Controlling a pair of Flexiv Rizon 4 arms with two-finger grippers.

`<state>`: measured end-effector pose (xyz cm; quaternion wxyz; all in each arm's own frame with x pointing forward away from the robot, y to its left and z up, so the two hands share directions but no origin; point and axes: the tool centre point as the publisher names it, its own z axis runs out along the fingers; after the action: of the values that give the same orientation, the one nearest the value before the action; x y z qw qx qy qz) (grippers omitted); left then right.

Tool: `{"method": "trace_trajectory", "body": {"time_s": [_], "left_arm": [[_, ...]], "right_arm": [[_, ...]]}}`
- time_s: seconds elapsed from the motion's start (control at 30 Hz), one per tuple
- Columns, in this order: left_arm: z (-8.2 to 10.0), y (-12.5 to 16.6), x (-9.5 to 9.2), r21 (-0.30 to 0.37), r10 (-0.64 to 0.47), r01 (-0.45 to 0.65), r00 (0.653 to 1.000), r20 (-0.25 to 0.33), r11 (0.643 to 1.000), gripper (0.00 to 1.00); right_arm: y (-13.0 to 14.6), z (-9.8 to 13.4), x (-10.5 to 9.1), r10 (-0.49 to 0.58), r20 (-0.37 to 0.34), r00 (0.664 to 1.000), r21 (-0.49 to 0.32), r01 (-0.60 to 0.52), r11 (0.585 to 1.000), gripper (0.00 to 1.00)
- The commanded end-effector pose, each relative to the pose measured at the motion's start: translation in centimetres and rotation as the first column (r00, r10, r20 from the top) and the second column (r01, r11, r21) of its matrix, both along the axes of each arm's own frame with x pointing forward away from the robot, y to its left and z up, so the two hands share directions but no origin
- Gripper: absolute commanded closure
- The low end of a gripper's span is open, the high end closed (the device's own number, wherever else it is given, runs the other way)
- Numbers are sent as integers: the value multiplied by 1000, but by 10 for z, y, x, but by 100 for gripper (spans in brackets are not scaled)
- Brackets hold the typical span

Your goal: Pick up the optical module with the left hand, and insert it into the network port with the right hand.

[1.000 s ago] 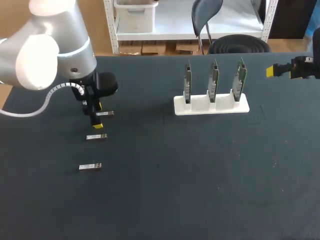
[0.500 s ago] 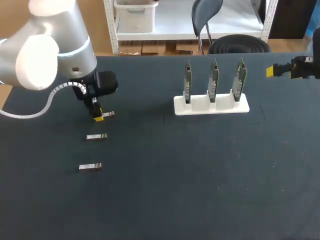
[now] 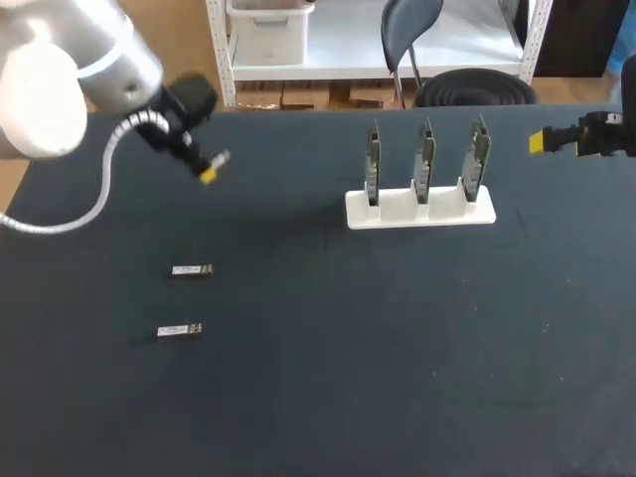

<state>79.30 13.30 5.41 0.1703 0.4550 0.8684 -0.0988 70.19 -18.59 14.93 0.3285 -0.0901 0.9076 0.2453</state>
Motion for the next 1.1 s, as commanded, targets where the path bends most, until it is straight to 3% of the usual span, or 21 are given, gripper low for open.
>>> {"method": "trace_trajectory", "body": {"time_s": [0.03,0.13,0.23,0.37,0.5,0.67,0.9,1.1], "left_arm": [[50,-9,9,-315,237,-200,968,84,928,100],[85,-21,17,-447,281,-204,953,114,871,100],[116,-34,18,-581,265,-140,955,135,802,100],[144,-55,8,-669,188,-2,960,206,743,100],[158,-80,-6,-683,120,118,949,290,721,100],[164,-111,-16,-699,67,199,940,334,687,100],[169,-153,-21,-730,15,257,939,343,634,100],[163,-193,-22,-727,-27,299,932,361,618,100]], "right_arm": [[1,1,-2,-6,0,1000,-5,6,1000,0],[1,1,-2,-6,0,1000,-5,6,1000,0],[1,1,-2,-6,0,1000,-5,6,1000,0],[1,1,-2,-6,0,1000,-5,6,1000,0],[1,1,-2,-6,0,1000,-5,6,1000,0],[1,1,-2,-6,0,1000,-5,6,1000,0],[1,1,-2,-6,0,1000,-5,6,1000,0],[1,1,-2,-6,0,1000,-5,6,1000,0]]}}
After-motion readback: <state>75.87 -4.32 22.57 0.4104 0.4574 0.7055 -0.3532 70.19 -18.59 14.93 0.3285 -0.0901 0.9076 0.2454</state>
